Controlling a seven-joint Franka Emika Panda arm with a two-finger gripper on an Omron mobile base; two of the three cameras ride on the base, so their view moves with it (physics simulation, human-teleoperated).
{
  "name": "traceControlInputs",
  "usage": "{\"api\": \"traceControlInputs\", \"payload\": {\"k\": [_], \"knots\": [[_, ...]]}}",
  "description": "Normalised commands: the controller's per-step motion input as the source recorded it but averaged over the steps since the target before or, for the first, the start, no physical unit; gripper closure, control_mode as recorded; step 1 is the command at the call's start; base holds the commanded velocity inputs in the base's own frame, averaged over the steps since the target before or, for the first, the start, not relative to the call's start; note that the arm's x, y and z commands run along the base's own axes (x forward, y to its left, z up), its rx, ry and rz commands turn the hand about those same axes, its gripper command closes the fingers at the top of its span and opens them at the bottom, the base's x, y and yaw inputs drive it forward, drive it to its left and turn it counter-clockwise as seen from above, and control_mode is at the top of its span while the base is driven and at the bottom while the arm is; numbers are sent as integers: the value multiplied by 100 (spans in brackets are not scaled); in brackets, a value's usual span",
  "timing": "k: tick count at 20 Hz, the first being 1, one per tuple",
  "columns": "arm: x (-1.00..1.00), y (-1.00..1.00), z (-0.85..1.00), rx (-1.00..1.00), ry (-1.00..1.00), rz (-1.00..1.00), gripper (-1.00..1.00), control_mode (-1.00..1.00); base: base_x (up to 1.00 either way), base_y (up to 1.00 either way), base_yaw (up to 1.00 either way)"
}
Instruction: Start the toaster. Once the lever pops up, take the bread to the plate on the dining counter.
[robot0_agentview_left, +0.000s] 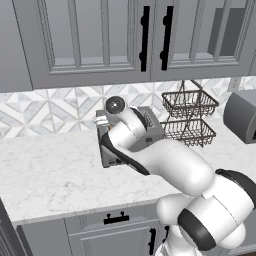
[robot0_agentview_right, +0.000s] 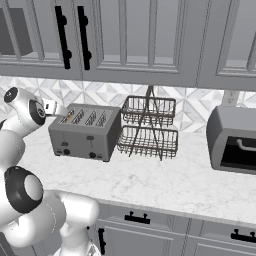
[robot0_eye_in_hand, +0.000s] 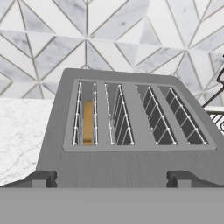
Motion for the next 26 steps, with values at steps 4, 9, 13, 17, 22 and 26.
{"api": "traceControlInputs", "payload": {"k": [4, 9, 13, 17, 22, 26], "knots": [[0, 0, 0, 0, 0, 0, -100, -100, 0, 0, 0], [0, 0, 0, 0, 0, 0, -100, -100, 0, 0, 0], [0, 0, 0, 0, 0, 0, -100, -100, 0, 0, 0], [0, 0, 0, 0, 0, 0, -100, -100, 0, 0, 0], [0, 0, 0, 0, 0, 0, -100, -100, 0, 0, 0], [0, 0, 0, 0, 0, 0, -100, -100, 0, 0, 0]]}}
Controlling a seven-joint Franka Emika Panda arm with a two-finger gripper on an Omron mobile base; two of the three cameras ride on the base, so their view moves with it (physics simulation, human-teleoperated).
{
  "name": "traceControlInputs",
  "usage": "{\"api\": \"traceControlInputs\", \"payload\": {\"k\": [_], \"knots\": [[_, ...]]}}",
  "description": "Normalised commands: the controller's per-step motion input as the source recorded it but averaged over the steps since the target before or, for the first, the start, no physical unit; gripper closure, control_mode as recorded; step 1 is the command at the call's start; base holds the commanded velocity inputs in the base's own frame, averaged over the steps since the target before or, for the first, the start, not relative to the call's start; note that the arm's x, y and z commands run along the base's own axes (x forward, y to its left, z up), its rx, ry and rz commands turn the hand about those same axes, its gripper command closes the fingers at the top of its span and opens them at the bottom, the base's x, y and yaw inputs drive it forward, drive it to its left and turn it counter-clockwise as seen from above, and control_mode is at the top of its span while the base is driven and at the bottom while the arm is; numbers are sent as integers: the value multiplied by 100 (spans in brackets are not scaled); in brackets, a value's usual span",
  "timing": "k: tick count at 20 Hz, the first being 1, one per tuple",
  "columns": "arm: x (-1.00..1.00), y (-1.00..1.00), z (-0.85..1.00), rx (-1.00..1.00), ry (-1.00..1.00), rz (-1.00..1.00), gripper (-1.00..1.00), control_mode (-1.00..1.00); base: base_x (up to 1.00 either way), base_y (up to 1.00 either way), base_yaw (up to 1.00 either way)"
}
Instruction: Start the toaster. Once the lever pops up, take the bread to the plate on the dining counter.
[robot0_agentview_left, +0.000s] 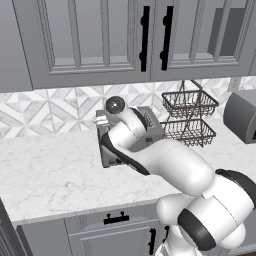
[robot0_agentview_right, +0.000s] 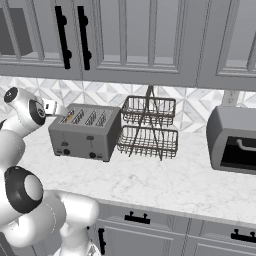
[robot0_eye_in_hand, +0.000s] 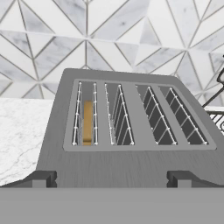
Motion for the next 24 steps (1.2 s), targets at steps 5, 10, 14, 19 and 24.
{"api": "traceControlInputs", "payload": {"k": [5, 10, 14, 19, 24], "knots": [[0, 0, 0, 0, 0, 0, -100, -100, 0, 0, 0], [0, 0, 0, 0, 0, 0, -100, -100, 0, 0, 0], [0, 0, 0, 0, 0, 0, -100, -100, 0, 0, 0], [0, 0, 0, 0, 0, 0, -100, -100, 0, 0, 0], [0, 0, 0, 0, 0, 0, -100, -100, 0, 0, 0]]}}
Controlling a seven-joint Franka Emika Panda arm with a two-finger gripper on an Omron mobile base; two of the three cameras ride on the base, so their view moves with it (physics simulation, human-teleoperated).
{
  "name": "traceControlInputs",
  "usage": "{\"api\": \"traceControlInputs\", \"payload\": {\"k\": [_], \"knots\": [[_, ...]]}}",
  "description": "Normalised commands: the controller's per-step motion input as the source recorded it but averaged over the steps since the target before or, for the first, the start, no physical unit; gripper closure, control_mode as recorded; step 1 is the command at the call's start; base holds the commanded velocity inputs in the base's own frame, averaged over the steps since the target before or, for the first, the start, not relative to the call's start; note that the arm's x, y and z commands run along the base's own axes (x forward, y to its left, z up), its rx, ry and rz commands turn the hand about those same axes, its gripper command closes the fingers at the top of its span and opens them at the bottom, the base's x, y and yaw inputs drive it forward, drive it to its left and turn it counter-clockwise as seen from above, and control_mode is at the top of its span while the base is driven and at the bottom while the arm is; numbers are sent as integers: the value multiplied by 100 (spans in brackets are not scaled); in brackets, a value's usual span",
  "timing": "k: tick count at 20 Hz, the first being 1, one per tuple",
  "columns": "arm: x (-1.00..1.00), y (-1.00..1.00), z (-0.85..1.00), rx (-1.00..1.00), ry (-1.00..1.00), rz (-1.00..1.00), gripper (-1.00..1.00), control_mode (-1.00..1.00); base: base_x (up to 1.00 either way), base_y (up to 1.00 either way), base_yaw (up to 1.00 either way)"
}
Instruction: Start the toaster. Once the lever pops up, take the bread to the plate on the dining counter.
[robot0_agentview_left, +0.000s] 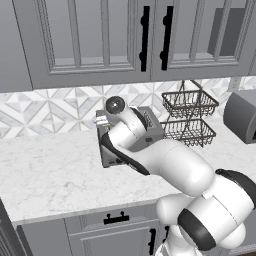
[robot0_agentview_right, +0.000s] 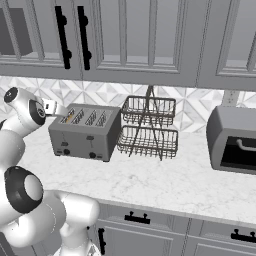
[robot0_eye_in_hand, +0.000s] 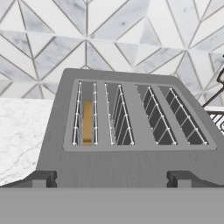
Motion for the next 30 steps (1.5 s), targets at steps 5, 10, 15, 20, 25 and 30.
{"api": "traceControlInputs", "payload": {"k": [5, 10, 15, 20, 25, 30], "knots": [[0, 0, 0, 0, 0, 0, -100, -100, 0, 0, 0], [0, 0, 0, 0, 0, 0, -100, -100, 0, 0, 0], [0, 0, 0, 0, 0, 0, -100, -100, 0, 0, 0], [0, 0, 0, 0, 0, 0, -100, -100, 0, 0, 0], [0, 0, 0, 0, 0, 0, -100, -100, 0, 0, 0], [0, 0, 0, 0, 0, 0, -100, -100, 0, 0, 0]]}}
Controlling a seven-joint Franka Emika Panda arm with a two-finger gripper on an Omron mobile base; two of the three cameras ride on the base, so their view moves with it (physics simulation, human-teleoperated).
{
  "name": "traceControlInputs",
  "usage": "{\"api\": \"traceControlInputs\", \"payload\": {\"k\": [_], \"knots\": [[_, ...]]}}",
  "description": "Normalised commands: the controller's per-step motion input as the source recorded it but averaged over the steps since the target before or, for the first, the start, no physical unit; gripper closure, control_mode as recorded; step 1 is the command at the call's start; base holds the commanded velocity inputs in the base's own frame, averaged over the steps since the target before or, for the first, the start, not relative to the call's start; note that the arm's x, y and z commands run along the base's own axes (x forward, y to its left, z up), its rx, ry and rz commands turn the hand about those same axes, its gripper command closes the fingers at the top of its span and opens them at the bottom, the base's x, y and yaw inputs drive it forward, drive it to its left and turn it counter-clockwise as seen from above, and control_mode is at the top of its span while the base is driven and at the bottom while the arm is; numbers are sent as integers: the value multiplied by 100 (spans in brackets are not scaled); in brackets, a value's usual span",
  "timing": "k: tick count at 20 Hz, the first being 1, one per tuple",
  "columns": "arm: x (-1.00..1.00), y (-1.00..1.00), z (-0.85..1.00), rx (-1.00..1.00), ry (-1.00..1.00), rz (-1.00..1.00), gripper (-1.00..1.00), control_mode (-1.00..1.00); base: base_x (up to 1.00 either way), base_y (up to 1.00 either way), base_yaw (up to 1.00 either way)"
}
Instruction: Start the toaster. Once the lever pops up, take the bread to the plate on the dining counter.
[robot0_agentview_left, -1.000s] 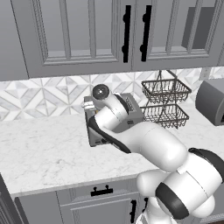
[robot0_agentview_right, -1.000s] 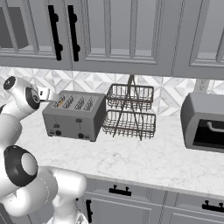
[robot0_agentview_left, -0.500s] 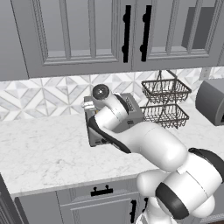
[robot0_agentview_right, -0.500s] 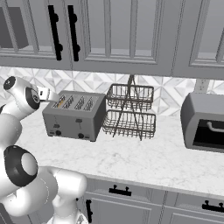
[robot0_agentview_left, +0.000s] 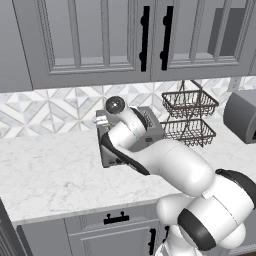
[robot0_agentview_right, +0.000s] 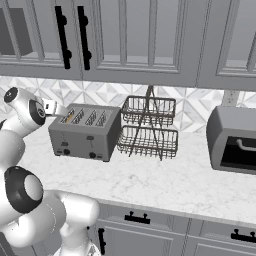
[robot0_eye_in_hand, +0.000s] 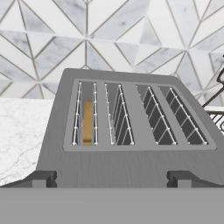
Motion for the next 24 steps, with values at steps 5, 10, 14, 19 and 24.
{"api": "traceControlInputs", "payload": {"k": [5, 10, 14, 19, 24], "knots": [[0, 0, 0, 0, 0, 0, -100, -100, 0, 0, 0], [0, 0, 0, 0, 0, 0, -100, -100, 0, 0, 0], [0, 0, 0, 0, 0, 0, -100, -100, 0, 0, 0], [0, 0, 0, 0, 0, 0, -100, -100, 0, 0, 0], [0, 0, 0, 0, 0, 0, -100, -100, 0, 0, 0]]}}
